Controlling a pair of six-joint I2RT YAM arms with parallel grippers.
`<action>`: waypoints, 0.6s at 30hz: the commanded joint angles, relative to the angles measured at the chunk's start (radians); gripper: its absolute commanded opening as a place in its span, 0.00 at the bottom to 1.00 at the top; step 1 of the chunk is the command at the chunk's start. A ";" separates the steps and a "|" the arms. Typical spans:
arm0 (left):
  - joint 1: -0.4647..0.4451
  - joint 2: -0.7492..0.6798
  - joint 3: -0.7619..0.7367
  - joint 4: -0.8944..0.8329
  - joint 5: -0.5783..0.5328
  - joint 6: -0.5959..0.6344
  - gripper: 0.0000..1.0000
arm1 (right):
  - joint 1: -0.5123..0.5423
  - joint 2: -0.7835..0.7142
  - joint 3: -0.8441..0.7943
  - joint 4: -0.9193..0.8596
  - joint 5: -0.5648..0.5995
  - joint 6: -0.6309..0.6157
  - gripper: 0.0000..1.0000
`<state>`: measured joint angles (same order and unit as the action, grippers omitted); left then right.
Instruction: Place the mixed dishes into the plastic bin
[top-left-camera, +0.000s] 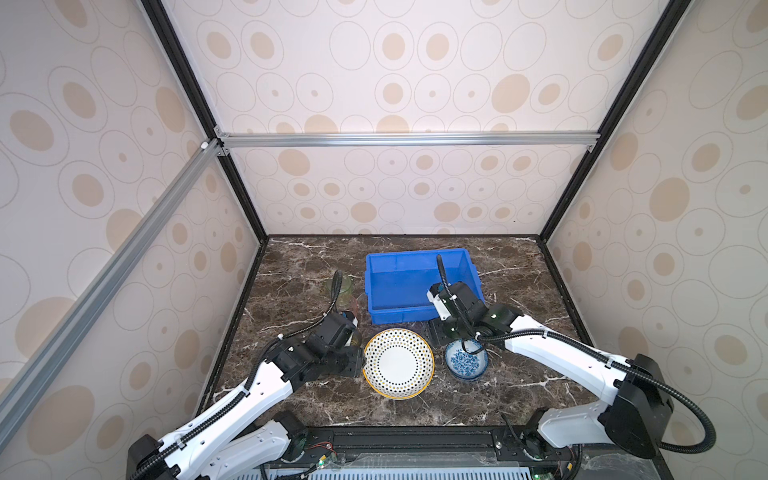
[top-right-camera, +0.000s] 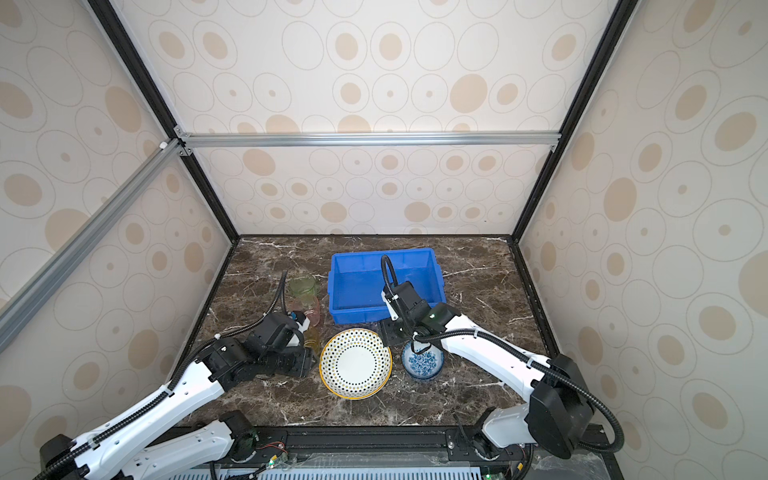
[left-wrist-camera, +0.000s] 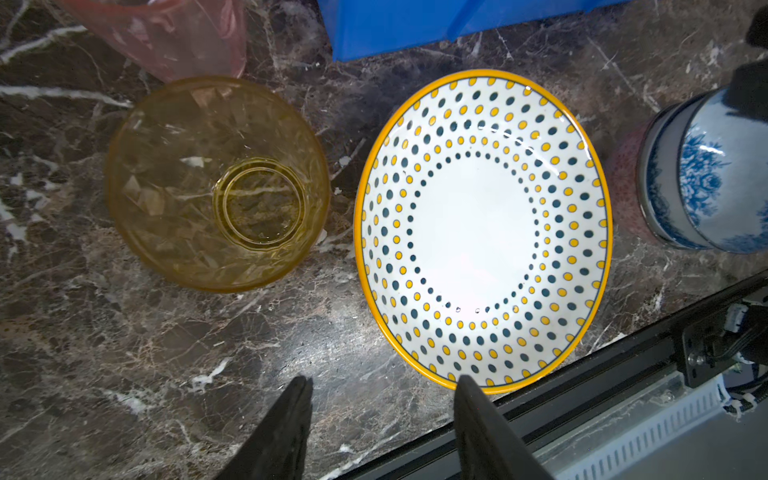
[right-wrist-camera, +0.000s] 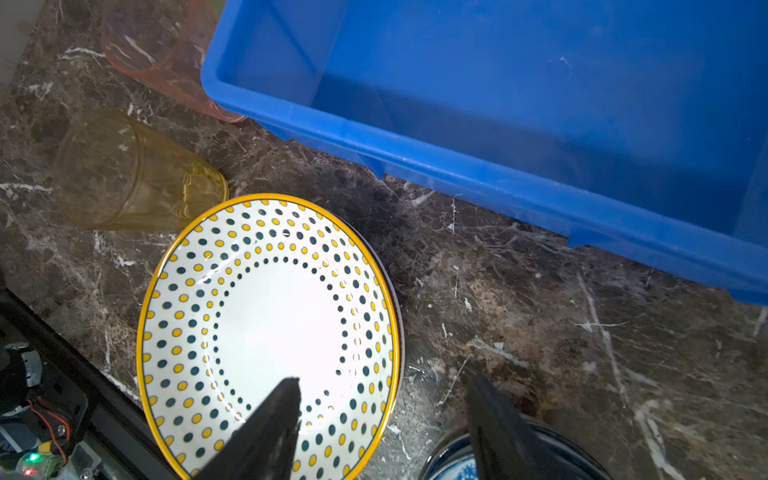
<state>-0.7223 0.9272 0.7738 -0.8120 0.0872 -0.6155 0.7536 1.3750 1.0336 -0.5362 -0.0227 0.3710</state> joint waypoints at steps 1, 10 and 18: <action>-0.019 -0.002 -0.009 0.046 -0.016 -0.050 0.54 | 0.009 0.024 0.025 -0.021 0.008 0.019 0.65; -0.055 0.029 -0.029 0.097 -0.008 -0.078 0.53 | 0.009 0.066 0.014 -0.015 -0.010 0.032 0.61; -0.076 0.080 -0.032 0.112 -0.023 -0.083 0.53 | 0.009 0.120 0.017 -0.018 -0.027 0.029 0.47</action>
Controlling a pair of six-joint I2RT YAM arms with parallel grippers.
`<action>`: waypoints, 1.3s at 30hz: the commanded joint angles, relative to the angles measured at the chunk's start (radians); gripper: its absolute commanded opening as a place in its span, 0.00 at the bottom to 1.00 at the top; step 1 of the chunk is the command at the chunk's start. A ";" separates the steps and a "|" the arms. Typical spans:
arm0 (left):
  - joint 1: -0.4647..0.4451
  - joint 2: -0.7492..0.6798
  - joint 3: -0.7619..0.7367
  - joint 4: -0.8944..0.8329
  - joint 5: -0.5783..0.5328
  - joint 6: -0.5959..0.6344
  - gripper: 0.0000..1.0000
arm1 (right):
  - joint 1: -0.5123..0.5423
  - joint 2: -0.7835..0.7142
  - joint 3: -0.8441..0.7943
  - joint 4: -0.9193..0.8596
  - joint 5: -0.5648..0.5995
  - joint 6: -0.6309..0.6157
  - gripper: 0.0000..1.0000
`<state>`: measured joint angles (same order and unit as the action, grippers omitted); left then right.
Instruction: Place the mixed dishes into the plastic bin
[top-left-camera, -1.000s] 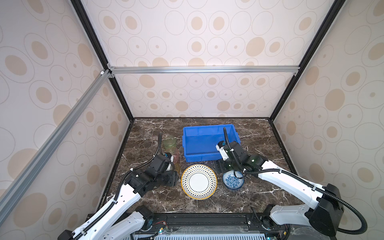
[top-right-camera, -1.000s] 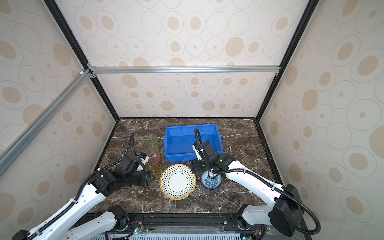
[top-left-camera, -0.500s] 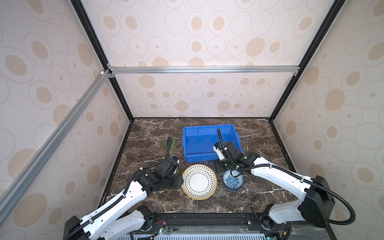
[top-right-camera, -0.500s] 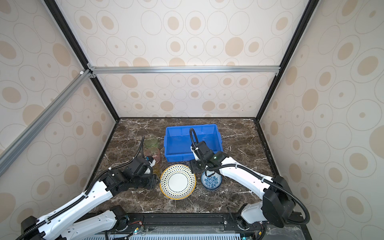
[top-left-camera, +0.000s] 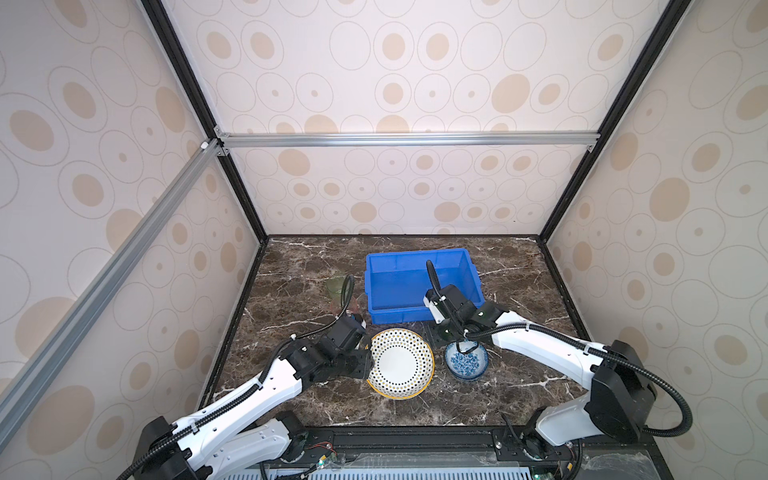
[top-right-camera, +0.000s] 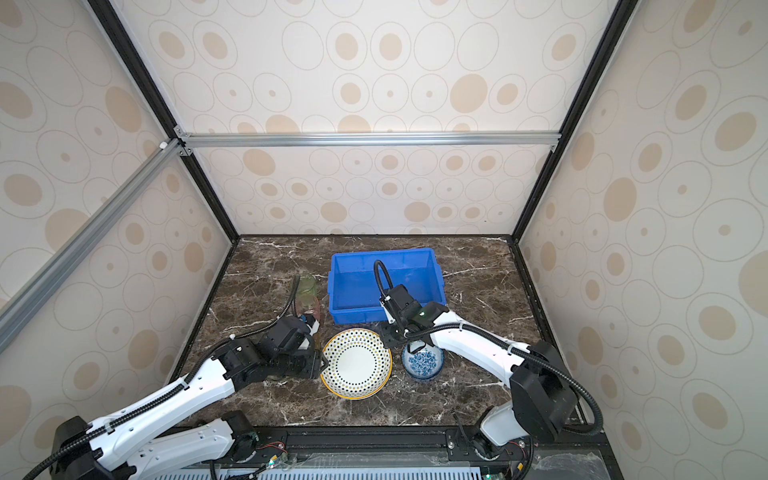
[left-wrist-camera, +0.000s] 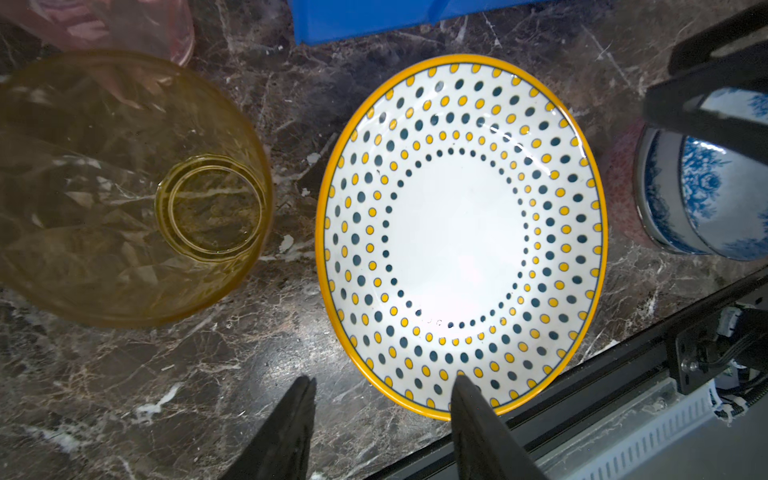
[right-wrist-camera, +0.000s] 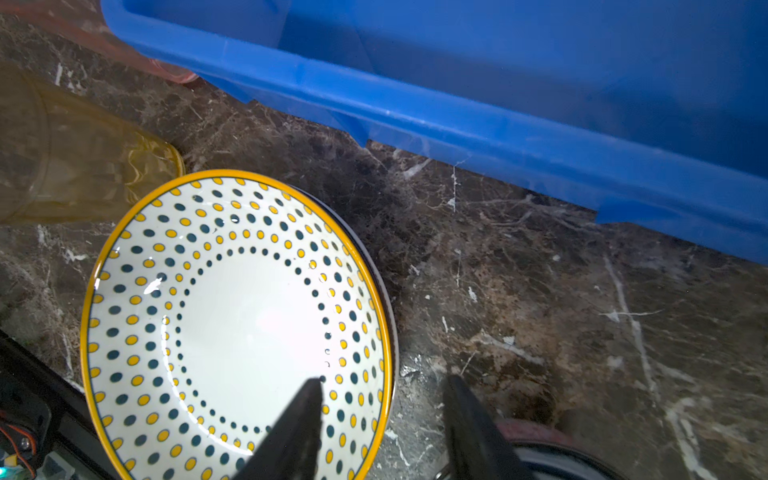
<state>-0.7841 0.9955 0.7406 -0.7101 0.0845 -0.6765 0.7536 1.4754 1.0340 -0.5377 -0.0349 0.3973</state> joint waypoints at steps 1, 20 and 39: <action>-0.018 0.018 0.000 0.009 -0.023 -0.024 0.53 | 0.009 0.027 0.015 -0.016 -0.019 0.005 0.46; -0.057 0.071 0.005 -0.052 -0.106 -0.038 0.52 | 0.012 0.093 -0.010 -0.013 -0.056 0.018 0.26; -0.082 0.112 0.004 -0.046 -0.112 -0.051 0.49 | 0.041 0.141 -0.005 -0.035 -0.013 0.011 0.14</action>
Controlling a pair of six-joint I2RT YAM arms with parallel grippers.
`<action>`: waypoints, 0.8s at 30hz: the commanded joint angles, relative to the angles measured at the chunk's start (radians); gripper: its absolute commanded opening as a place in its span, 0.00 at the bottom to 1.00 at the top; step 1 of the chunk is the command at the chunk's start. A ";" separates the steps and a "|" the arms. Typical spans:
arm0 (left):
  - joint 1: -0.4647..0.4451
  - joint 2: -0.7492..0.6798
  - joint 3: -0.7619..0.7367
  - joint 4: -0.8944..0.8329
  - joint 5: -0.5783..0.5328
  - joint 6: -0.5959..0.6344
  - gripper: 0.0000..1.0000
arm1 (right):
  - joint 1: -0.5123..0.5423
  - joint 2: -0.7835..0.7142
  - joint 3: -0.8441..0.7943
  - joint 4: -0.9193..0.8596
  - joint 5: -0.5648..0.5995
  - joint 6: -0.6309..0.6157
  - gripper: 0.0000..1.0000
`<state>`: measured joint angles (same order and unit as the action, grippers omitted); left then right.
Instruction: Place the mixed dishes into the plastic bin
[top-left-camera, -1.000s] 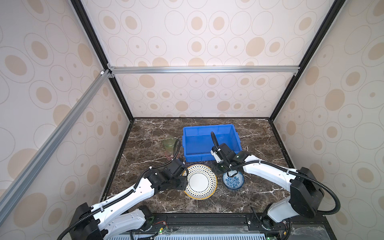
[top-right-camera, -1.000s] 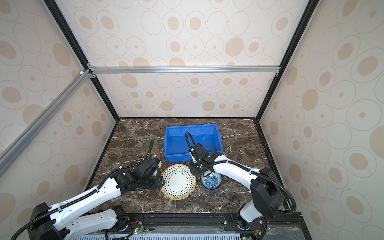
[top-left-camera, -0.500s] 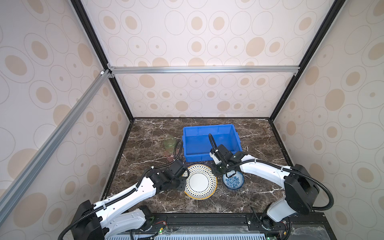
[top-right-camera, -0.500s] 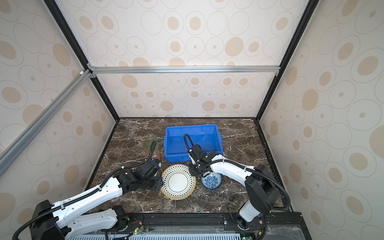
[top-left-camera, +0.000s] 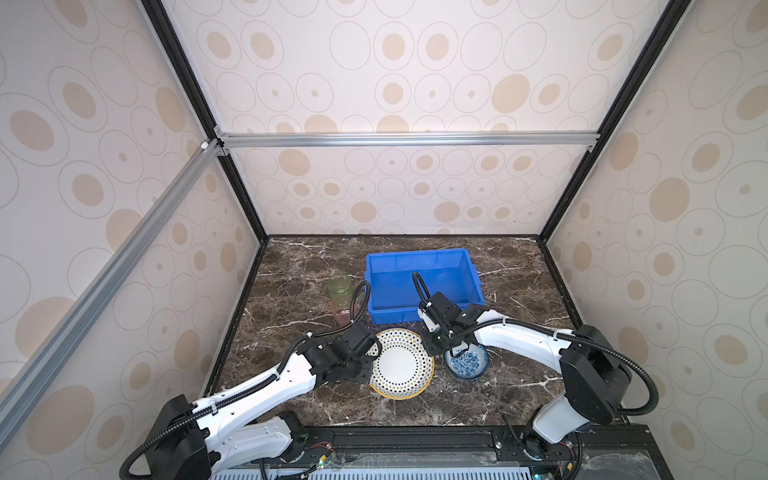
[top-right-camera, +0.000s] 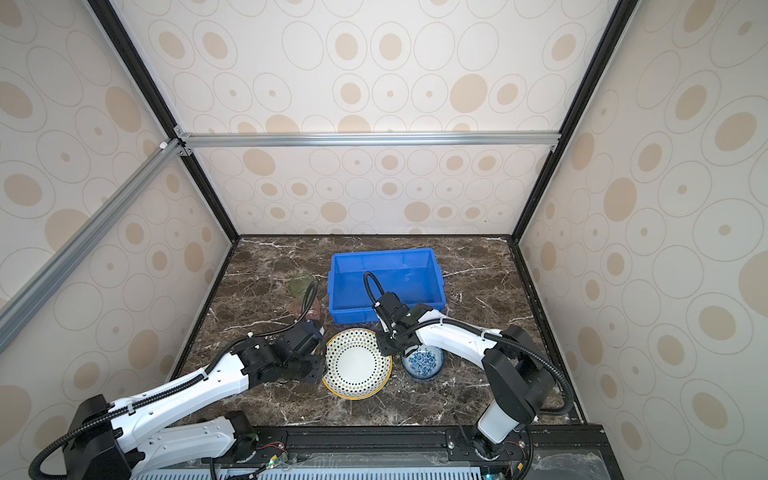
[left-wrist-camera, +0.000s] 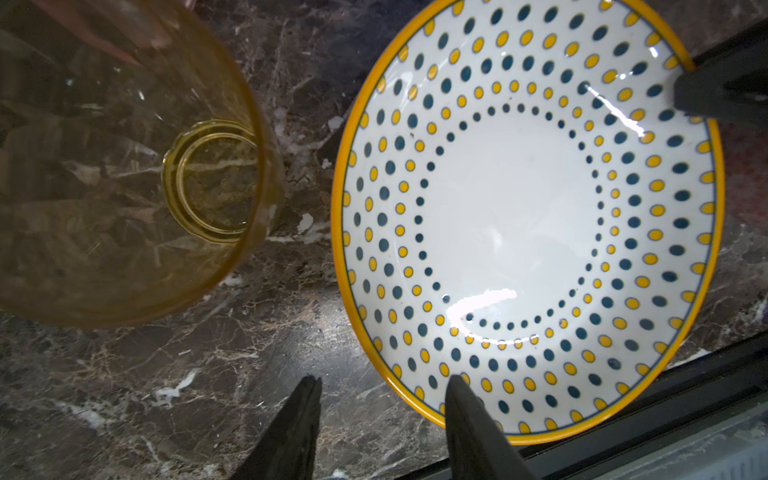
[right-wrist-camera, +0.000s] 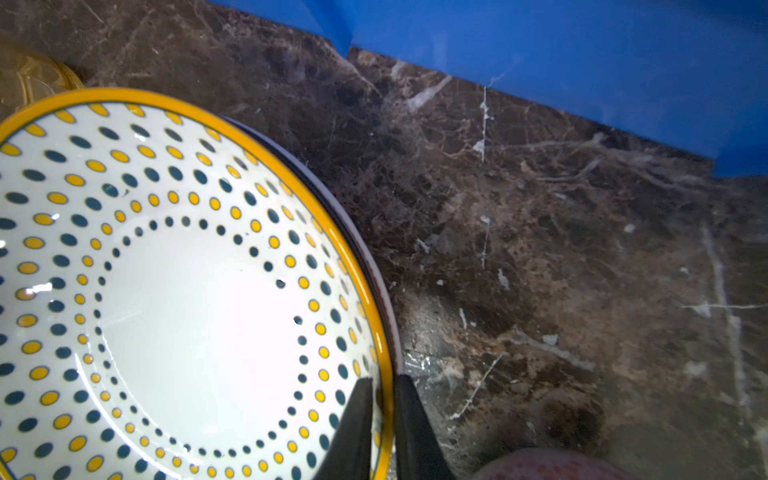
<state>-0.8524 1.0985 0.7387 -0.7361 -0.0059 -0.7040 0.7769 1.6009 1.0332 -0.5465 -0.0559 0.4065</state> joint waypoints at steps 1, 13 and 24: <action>-0.017 0.011 0.006 -0.020 -0.022 -0.027 0.48 | 0.016 0.018 -0.006 -0.024 0.008 0.002 0.13; -0.022 -0.003 0.005 -0.025 -0.040 -0.084 0.46 | 0.030 0.056 0.005 -0.006 -0.016 -0.015 0.02; -0.023 0.022 0.001 -0.013 -0.052 -0.121 0.41 | 0.035 0.064 -0.001 -0.004 -0.024 -0.021 0.00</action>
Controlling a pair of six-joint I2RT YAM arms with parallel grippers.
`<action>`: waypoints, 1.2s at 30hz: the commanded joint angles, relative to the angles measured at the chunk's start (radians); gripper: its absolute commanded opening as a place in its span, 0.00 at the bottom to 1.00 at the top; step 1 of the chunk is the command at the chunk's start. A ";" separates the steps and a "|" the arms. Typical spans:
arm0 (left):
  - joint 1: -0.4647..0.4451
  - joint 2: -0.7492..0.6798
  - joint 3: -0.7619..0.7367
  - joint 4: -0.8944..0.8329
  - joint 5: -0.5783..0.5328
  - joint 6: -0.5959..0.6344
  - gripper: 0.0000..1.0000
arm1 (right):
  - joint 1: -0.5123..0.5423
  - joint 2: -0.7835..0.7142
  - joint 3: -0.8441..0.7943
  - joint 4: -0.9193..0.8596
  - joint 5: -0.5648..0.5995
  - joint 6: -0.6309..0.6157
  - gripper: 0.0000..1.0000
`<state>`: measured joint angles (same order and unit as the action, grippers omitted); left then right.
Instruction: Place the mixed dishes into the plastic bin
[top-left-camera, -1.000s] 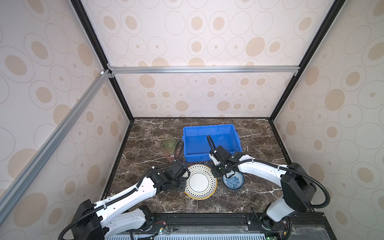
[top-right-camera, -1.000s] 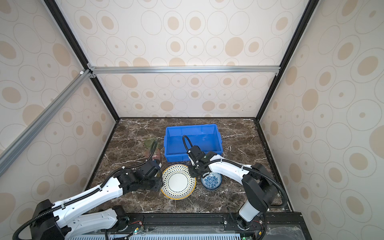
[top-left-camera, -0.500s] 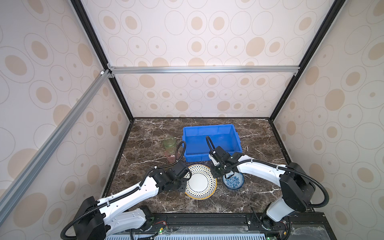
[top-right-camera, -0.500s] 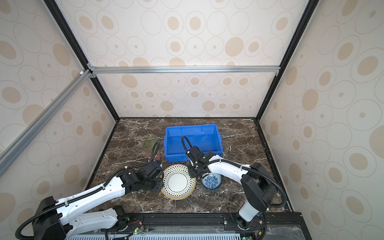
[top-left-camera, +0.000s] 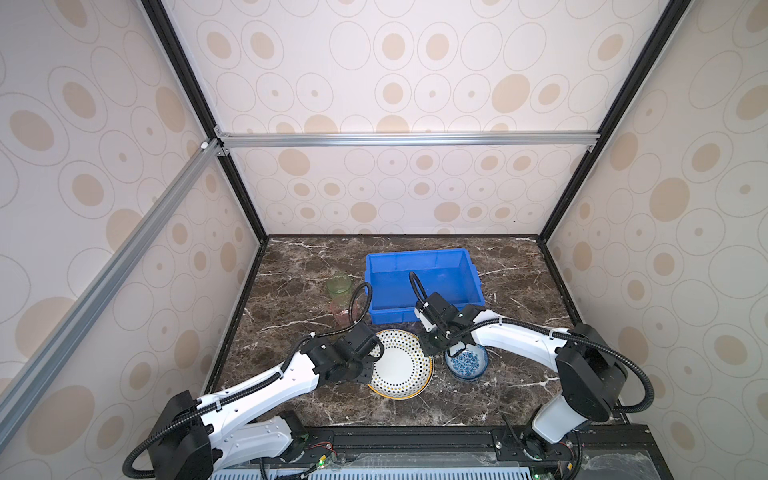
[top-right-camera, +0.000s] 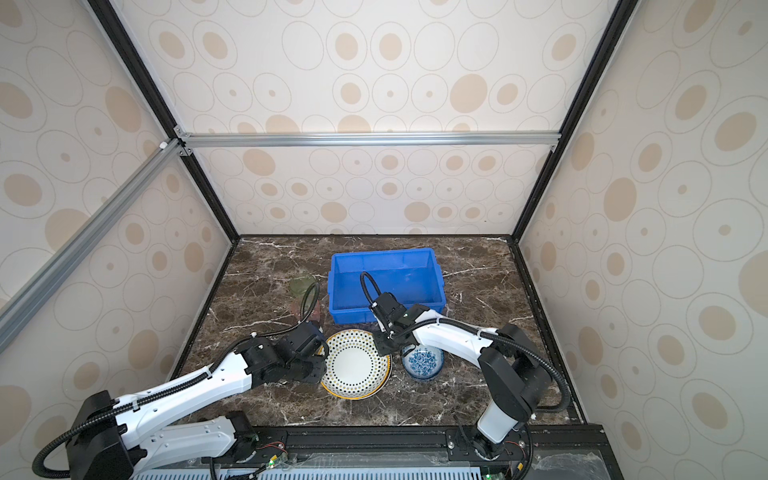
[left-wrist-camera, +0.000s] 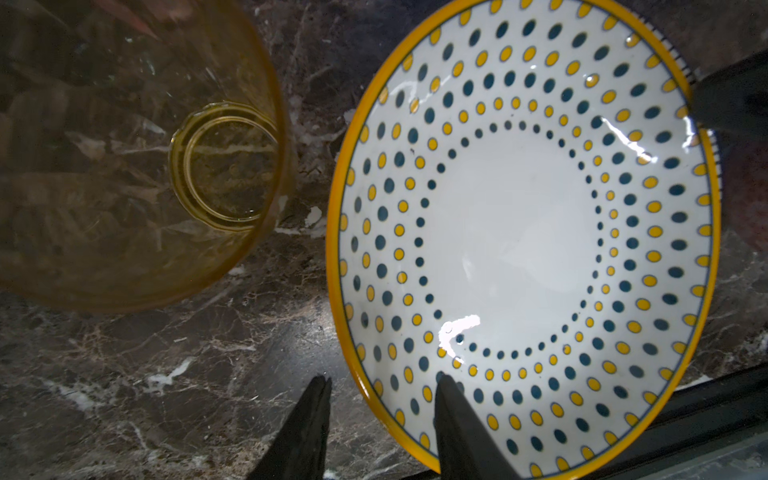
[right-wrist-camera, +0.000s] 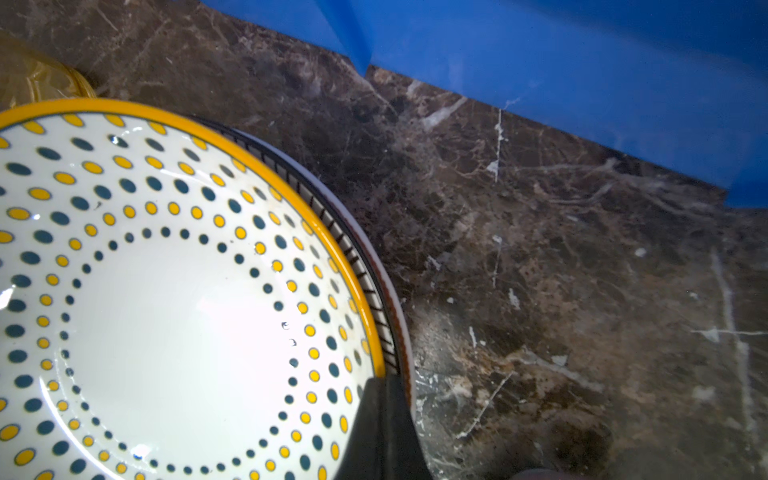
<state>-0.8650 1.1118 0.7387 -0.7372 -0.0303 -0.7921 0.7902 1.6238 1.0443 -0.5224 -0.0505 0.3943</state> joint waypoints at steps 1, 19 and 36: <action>-0.009 0.012 0.000 -0.010 -0.027 -0.033 0.41 | 0.021 0.041 -0.012 -0.029 -0.031 -0.008 0.00; -0.009 0.050 -0.015 0.050 -0.036 -0.055 0.33 | 0.039 0.048 -0.010 -0.006 -0.066 0.004 0.00; -0.011 0.095 -0.026 0.077 -0.034 -0.069 0.22 | 0.046 0.041 -0.011 -0.004 -0.076 0.004 0.00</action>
<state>-0.8654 1.1988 0.7216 -0.6914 -0.0586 -0.8436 0.8005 1.6341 1.0443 -0.4980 -0.0559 0.3954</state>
